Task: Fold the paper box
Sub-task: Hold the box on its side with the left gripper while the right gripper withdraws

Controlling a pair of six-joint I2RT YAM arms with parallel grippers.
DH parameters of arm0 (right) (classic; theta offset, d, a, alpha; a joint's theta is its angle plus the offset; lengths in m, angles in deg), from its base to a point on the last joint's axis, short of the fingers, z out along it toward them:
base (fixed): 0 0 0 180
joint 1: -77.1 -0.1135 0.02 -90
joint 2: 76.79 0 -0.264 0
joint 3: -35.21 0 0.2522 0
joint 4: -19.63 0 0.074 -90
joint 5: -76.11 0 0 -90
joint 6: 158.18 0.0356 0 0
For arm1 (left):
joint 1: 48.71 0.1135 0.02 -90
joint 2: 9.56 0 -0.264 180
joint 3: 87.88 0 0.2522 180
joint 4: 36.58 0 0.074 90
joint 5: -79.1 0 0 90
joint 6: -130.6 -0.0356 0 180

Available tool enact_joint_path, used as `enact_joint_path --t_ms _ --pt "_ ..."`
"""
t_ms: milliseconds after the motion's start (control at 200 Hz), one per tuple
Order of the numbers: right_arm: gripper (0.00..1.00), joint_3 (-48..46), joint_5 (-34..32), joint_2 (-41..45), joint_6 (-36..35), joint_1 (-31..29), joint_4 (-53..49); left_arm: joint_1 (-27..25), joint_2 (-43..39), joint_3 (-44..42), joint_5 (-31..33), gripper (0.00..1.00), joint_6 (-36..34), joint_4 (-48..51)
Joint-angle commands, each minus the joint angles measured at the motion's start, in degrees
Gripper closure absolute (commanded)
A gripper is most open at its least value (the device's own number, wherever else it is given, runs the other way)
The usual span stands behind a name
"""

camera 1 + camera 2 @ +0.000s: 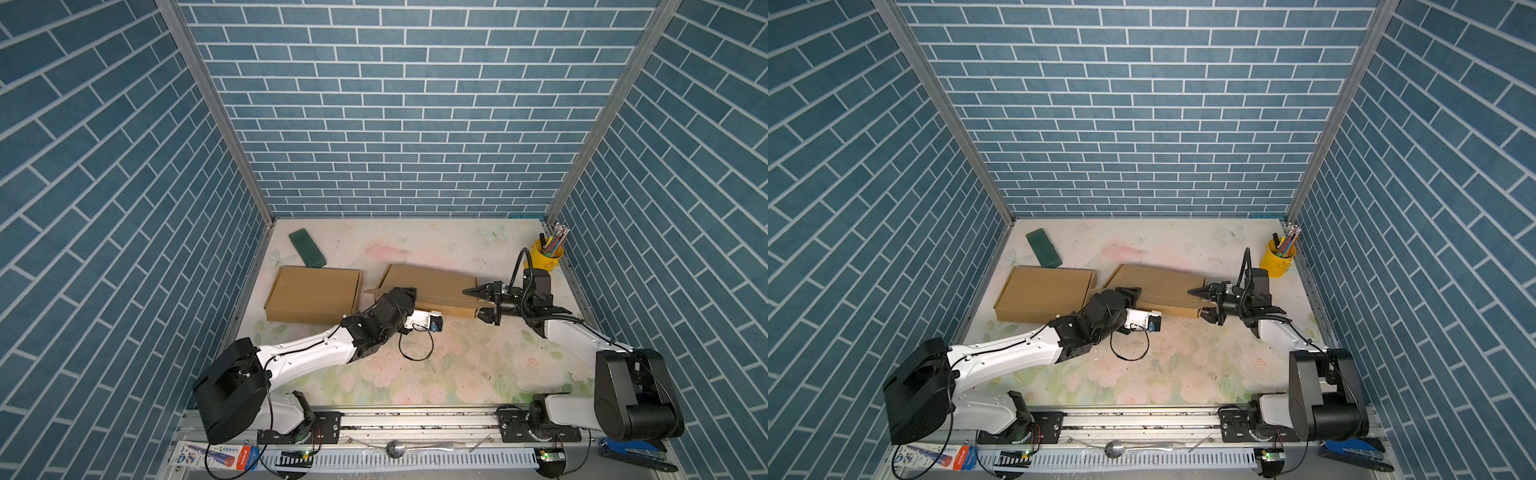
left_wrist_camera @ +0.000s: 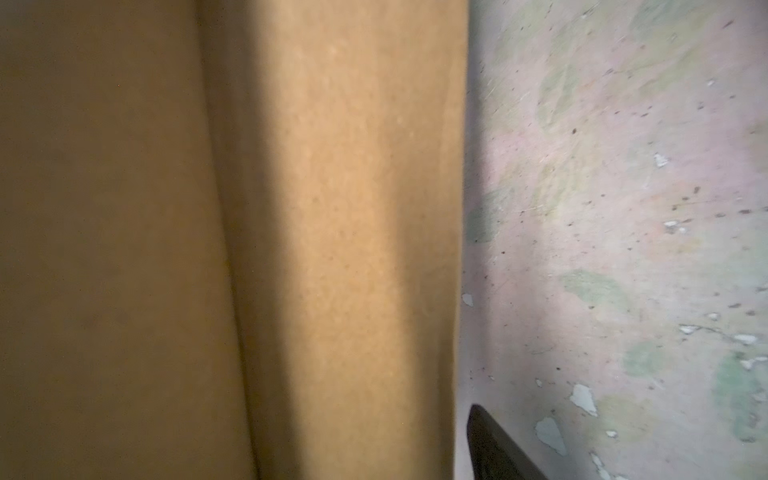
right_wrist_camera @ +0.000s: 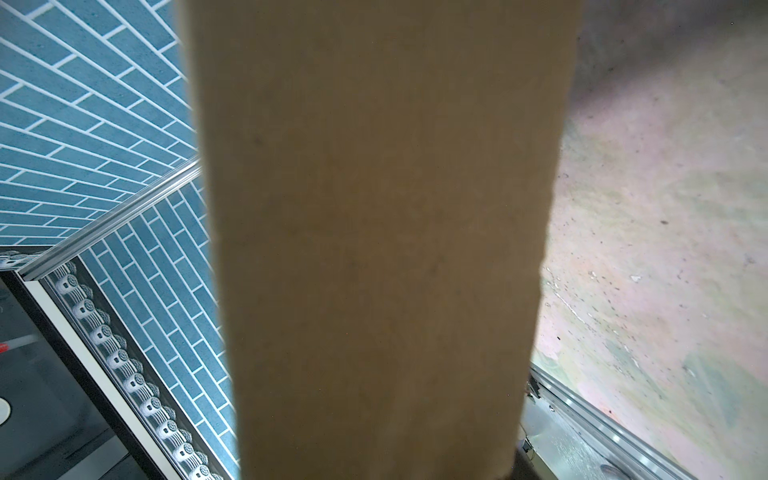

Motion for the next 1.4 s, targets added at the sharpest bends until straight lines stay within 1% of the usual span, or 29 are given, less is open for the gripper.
enact_joint_path --t_ms 0,185,240,345,410,610,695,810,1015,1170,1270,1315,1390 --pt "0.55 -0.16 3.43 1.52 2.18 -0.41 0.18 -0.09 -0.38 -0.88 2.26 0.31 -2.58 -5.33" --pt "0.55 0.16 3.69 1.61 2.27 -0.72 0.02 -0.07 -0.06 -2.19 3.31 0.39 -5.45 -9.66" --pt "0.53 0.14 3.69 1.69 2.27 -0.69 -0.13 -0.01 -0.08 -2.12 3.23 0.4 -5.66 -9.17" --pt "0.49 0.48 3.78 1.69 2.35 -0.72 -0.2 -0.01 -0.3 -1.63 2.8 0.41 -5.43 -7.99" --pt "0.46 0.91 3.87 1.7 2.35 -0.7 -0.22 0.01 -0.23 -1.11 2.79 0.44 -4.88 -6.76" --pt "0.34 1.33 3.72 2.04 2.35 -0.63 -0.36 0.09 -0.23 0.03 3.22 0.45 -3.05 -4.11" --pt "0.31 1.3 3.36 2.44 2.35 -0.35 -0.66 0.3 -0.18 1.06 3.49 0.46 -1.43 -1.96" --pt "0.28 1.62 2.99 3.4 2.27 0.18 -0.74 0.61 -0.15 2.94 3.5 0.49 1.23 2.79" --pt "0.26 1.32 2.86 5.01 2.18 1.88 -1.63 1.5 1.15 8.6 2.03 0.5 6.29 16.39" --pt "0.25 1.15 2.96 5.54 1.15 3.45 -2.54 2.83 2.11 14.31 -0.14 0.5 10.07 25.6" --pt "0.26 2.05 3.34 5.87 0.48 5.77 -2.82 4.02 3.56 18.96 -2.79 0.5 12.94 32.9" --pt "0.26 3.31 3.39 5.83 -0.64 7.1 -3.92 4.46 4.45 21.08 -3.9 0.5 14.13 36.19" --pt "0.25 7.16 2.8 5.42 -6.72 9.19 -10.04 5.07 6.23 24.94 -5.9 0.51 16.25 41.95"
